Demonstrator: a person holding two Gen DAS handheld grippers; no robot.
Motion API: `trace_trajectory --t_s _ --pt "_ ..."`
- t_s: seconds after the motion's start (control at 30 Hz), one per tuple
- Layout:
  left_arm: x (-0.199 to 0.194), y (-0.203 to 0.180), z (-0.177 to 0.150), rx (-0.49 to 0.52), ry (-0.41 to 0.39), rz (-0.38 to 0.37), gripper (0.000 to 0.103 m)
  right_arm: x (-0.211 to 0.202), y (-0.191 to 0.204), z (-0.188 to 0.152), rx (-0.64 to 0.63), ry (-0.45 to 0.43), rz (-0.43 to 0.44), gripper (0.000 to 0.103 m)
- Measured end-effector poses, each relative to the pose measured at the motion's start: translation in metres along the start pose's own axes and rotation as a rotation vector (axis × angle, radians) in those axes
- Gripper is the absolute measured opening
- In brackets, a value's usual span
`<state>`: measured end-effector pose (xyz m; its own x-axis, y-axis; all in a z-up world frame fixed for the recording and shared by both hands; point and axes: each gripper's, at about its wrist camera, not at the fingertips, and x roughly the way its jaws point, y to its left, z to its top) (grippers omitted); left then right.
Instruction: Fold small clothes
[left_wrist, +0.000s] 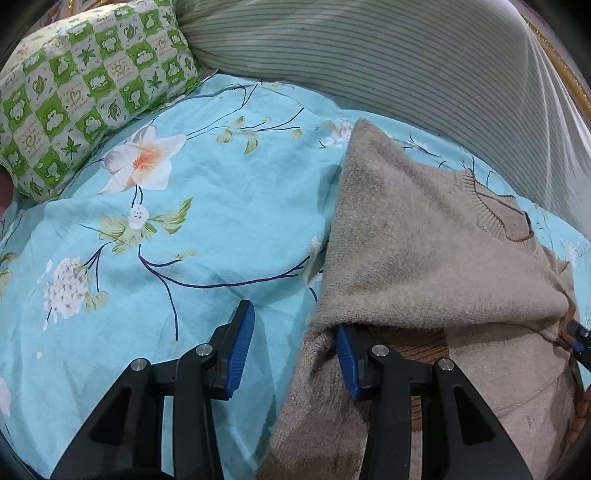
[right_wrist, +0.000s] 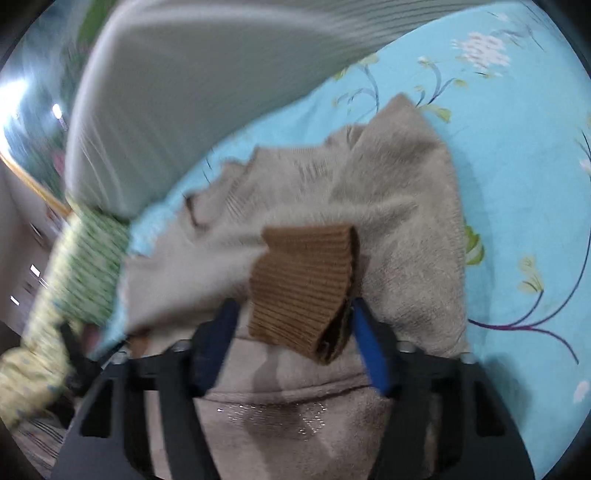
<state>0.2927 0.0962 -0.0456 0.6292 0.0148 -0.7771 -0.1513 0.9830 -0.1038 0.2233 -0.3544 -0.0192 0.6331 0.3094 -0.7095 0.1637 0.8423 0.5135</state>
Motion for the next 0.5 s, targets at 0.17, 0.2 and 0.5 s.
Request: trace_trajectory --t_s 0.17,0.2,0.5 --pt "-0.005 0.010 0.004 -0.055 -0.006 -0.013 0.045 -0.038 0.012 0.014 0.051 -0.060 0.203 0.005" --pt "-0.006 0.013 0.004 -0.072 -0.005 -0.029 0.045 -0.057 0.010 0.016 0.081 -0.110 0.282 0.005" --pt "-0.011 0.008 -0.004 -0.045 0.016 -0.026 0.046 -0.045 -0.027 -0.001 0.155 0.002 0.129 0.005"
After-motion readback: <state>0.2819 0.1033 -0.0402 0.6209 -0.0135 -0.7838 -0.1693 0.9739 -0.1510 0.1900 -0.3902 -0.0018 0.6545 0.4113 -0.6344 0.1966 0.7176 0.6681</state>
